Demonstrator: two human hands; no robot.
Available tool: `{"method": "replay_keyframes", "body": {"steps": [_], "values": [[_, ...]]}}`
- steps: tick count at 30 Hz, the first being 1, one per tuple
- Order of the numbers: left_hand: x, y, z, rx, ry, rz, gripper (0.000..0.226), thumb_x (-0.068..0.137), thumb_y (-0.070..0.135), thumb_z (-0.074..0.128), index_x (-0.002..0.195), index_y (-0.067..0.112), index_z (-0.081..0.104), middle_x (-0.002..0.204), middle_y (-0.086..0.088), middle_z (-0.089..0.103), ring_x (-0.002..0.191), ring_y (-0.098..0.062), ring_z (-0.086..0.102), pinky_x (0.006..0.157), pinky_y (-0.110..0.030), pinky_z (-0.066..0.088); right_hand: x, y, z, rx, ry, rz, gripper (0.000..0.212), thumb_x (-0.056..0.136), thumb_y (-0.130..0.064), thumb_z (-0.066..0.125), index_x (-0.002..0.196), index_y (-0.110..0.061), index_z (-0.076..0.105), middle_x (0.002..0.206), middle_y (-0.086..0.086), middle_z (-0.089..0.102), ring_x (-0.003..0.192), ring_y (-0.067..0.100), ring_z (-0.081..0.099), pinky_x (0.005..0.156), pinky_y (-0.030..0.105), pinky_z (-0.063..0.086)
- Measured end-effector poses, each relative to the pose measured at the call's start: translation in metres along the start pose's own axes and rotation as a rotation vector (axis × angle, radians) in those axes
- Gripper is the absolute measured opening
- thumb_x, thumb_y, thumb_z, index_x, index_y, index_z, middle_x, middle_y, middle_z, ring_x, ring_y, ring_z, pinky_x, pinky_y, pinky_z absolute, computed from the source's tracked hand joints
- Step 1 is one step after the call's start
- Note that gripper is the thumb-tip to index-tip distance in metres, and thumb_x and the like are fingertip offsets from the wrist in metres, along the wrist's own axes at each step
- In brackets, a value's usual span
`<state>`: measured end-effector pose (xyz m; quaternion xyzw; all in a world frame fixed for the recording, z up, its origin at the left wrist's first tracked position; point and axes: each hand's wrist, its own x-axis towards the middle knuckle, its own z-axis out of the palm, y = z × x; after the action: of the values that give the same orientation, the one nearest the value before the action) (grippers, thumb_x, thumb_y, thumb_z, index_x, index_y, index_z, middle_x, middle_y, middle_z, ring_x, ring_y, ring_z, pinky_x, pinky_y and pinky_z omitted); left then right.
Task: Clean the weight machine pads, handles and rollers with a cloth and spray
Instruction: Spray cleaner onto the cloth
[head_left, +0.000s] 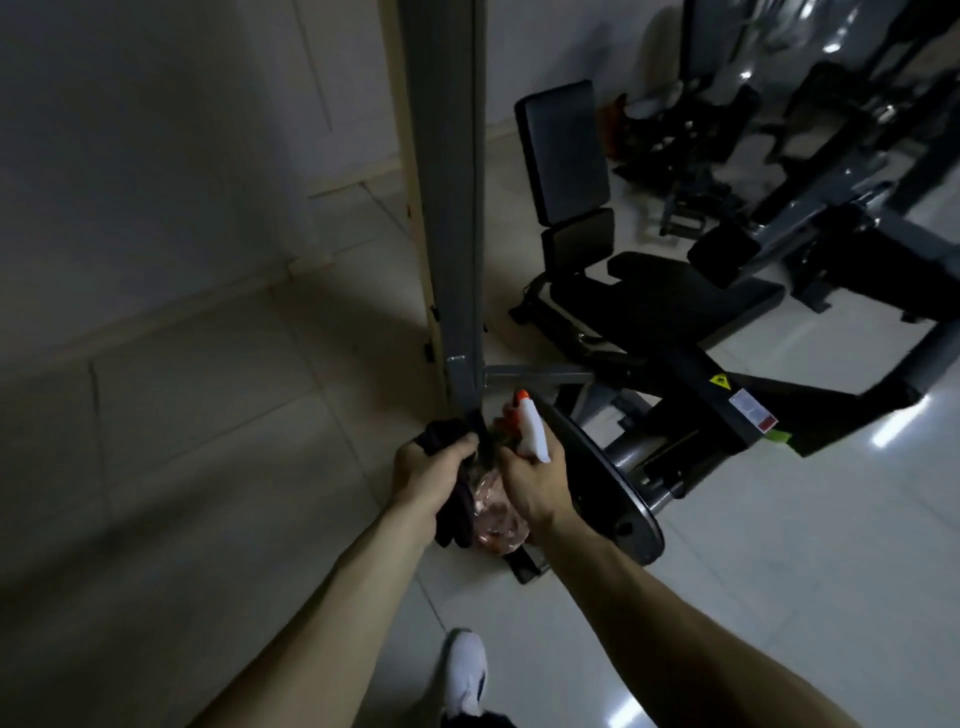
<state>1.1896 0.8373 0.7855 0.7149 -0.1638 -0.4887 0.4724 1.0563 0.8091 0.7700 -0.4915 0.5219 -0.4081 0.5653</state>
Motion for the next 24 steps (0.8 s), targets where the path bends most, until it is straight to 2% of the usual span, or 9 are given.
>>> {"method": "replay_keyframes", "body": {"steps": [3, 5, 7, 11, 15, 17, 20, 22, 24], "values": [[0.027, 0.017, 0.003, 0.105, -0.090, -0.007, 0.027, 0.082, 0.029, 0.084, 0.099, 0.011, 0.075, 0.086, -0.007, 0.078, 0.075, -0.020, 0.073, 0.057, -0.021, 0.049, 0.011, 0.007, 0.019, 0.002, 0.112, 0.037, 0.049, 0.091, 0.002, 0.067, 0.115, -0.040, 0.060, 0.110, 0.001, 0.069, 0.103, 0.015, 0.069, 0.080, 0.025, 0.058], [0.047, 0.028, 0.007, 0.153, -0.155, -0.030, 0.032, 0.082, 0.030, 0.084, 0.102, 0.007, 0.074, 0.083, -0.009, 0.078, 0.071, -0.020, 0.075, 0.056, -0.022, 0.051, 0.016, 0.011, 0.028, -0.006, 0.224, 0.056, 0.049, 0.091, -0.001, 0.069, 0.114, -0.043, 0.057, 0.106, -0.004, 0.067, 0.097, 0.004, 0.067, 0.076, 0.019, 0.055], [0.067, 0.034, 0.012, 0.230, -0.223, -0.048, 0.038, 0.081, 0.032, 0.084, 0.106, 0.006, 0.072, 0.082, -0.009, 0.078, 0.071, -0.020, 0.075, 0.056, -0.023, 0.051, 0.016, 0.020, 0.036, -0.043, 0.341, 0.089, 0.040, 0.094, -0.008, 0.070, 0.118, -0.036, 0.055, 0.099, -0.011, 0.064, 0.086, -0.005, 0.064, 0.069, 0.015, 0.052], [0.100, 0.033, 0.025, 0.374, -0.389, -0.058, 0.042, 0.083, 0.028, 0.083, 0.114, 0.003, 0.068, 0.080, -0.004, 0.079, 0.073, -0.019, 0.076, 0.060, -0.025, 0.052, 0.010, 0.051, 0.055, -0.112, 0.584, 0.200, 0.035, 0.096, -0.025, 0.069, 0.125, -0.032, 0.049, 0.098, -0.011, 0.064, 0.086, 0.004, 0.064, 0.078, 0.035, 0.059], [0.129, 0.027, 0.028, 0.511, -0.585, -0.023, 0.031, 0.086, 0.021, 0.081, 0.110, 0.004, 0.071, 0.083, -0.006, 0.078, 0.072, -0.019, 0.075, 0.058, -0.026, 0.052, 0.008, 0.080, 0.091, -0.085, 0.852, 0.276, 0.024, 0.097, -0.033, 0.066, 0.113, -0.040, 0.049, 0.095, -0.010, 0.066, 0.084, 0.008, 0.066, 0.077, 0.042, 0.061], [0.141, 0.023, 0.024, 0.579, -0.671, -0.001, 0.026, 0.087, 0.020, 0.080, 0.107, 0.004, 0.072, 0.085, -0.007, 0.078, 0.073, -0.020, 0.075, 0.063, -0.027, 0.054, 0.005, 0.091, 0.113, -0.077, 0.997, 0.315, 0.018, 0.098, -0.033, 0.064, 0.107, -0.039, 0.050, 0.092, -0.010, 0.065, 0.082, 0.007, 0.065, 0.074, 0.040, 0.059], [0.157, 0.015, 0.011, 0.671, -0.819, -0.005, 0.019, 0.089, 0.019, 0.079, 0.102, 0.007, 0.073, 0.087, -0.008, 0.077, 0.070, -0.016, 0.074, 0.059, -0.023, 0.054, -0.008, 0.102, 0.158, -0.050, 1.200, 0.396, 0.012, 0.100, -0.031, 0.064, 0.100, -0.034, 0.052, 0.087, -0.008, 0.063, 0.077, 0.006, 0.061, 0.069, 0.030, 0.050], [0.164, 0.005, 0.002, 0.710, -0.868, -0.017, 0.017, 0.088, 0.022, 0.080, 0.099, 0.011, 0.073, 0.081, -0.006, 0.077, 0.075, -0.020, 0.075, 0.070, -0.032, 0.060, -0.019, 0.109, 0.182, -0.031, 1.244, 0.459, 0.011, 0.100, -0.033, 0.063, 0.094, -0.033, 0.053, 0.083, -0.004, 0.062, 0.074, 0.009, 0.061, 0.067, 0.034, 0.052], [0.168, -0.003, -0.005, 0.760, -0.914, -0.025, 0.015, 0.086, 0.024, 0.081, 0.094, 0.015, 0.073, 0.077, -0.004, 0.077, 0.082, -0.028, 0.076, 0.084, -0.046, 0.061, -0.031, 0.117, 0.202, 0.001, 1.309, 0.516, 0.016, 0.099, -0.040, 0.061, 0.088, -0.031, 0.055, 0.079, -0.003, 0.061, 0.072, 0.013, 0.062, 0.069, 0.046, 0.057]]}}
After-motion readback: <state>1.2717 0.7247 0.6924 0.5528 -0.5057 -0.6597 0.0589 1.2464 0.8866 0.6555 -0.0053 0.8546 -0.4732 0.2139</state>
